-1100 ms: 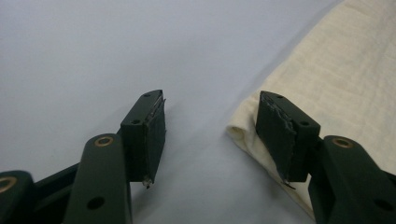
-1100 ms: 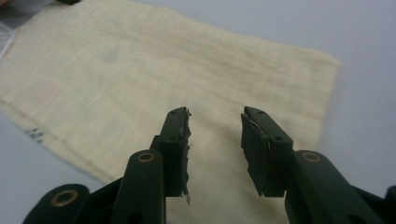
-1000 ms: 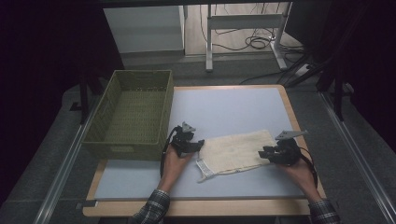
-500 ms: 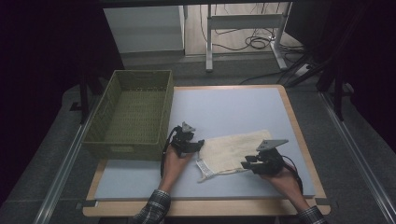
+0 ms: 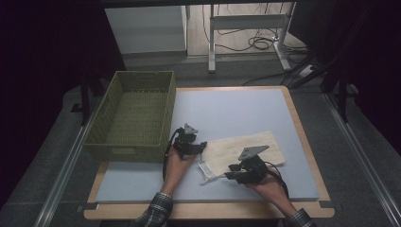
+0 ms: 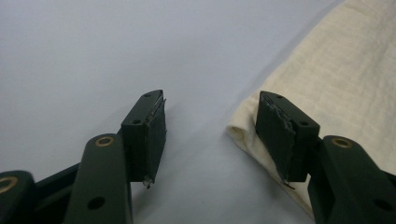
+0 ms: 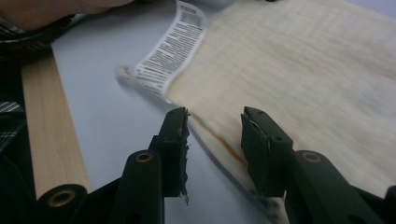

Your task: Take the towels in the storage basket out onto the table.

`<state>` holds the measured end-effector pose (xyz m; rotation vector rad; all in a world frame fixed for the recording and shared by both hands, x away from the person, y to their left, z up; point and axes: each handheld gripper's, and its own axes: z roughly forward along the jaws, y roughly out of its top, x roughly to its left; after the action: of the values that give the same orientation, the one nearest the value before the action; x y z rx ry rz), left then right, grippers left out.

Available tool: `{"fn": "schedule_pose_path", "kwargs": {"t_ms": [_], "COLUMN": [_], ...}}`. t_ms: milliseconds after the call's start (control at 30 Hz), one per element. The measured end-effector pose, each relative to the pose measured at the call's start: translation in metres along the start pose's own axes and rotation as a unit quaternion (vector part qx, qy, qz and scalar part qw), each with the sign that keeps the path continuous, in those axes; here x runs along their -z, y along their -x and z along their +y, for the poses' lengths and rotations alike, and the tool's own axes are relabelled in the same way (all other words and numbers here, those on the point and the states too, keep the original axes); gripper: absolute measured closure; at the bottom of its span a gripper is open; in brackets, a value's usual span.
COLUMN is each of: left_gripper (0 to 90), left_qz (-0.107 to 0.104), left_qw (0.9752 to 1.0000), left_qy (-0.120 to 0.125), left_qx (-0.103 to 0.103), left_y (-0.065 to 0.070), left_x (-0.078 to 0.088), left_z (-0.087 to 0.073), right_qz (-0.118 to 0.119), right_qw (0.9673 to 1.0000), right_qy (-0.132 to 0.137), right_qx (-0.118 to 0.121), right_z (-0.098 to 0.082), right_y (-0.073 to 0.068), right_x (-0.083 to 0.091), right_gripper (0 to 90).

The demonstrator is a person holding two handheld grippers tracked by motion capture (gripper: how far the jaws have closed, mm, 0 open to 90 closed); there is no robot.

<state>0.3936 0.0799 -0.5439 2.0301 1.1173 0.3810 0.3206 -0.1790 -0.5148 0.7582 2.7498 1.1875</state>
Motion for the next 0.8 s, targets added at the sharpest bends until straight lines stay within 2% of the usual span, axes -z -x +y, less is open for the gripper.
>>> {"fn": "schedule_pose_path", "kwargs": {"t_ms": [533, 667, 800], "left_gripper": [43.0, 43.0, 43.1], "left_qz": [0.0, 0.0, 0.0], "left_qw": [1.0, 1.0, 1.0], "left_qy": [0.0, -0.001, -0.001], "left_qx": [-0.002, -0.002, -0.001], "left_y": [0.0, 0.0, 0.0], "left_x": [0.0, 0.0, 0.0], "left_z": [0.0, 0.0, 0.0], "right_qz": [0.035, 0.036, 0.026], "right_qw": [0.9986, 0.9983, 0.9981], "right_qy": [-0.011, -0.016, -0.023], "right_qx": [0.037, 0.043, 0.051], "right_z": [0.026, 0.029, 0.031], "right_y": [-0.031, -0.034, -0.036], "right_x": [-0.038, -0.047, -0.053], "right_gripper": [57.1, 56.4, 56.5]}}
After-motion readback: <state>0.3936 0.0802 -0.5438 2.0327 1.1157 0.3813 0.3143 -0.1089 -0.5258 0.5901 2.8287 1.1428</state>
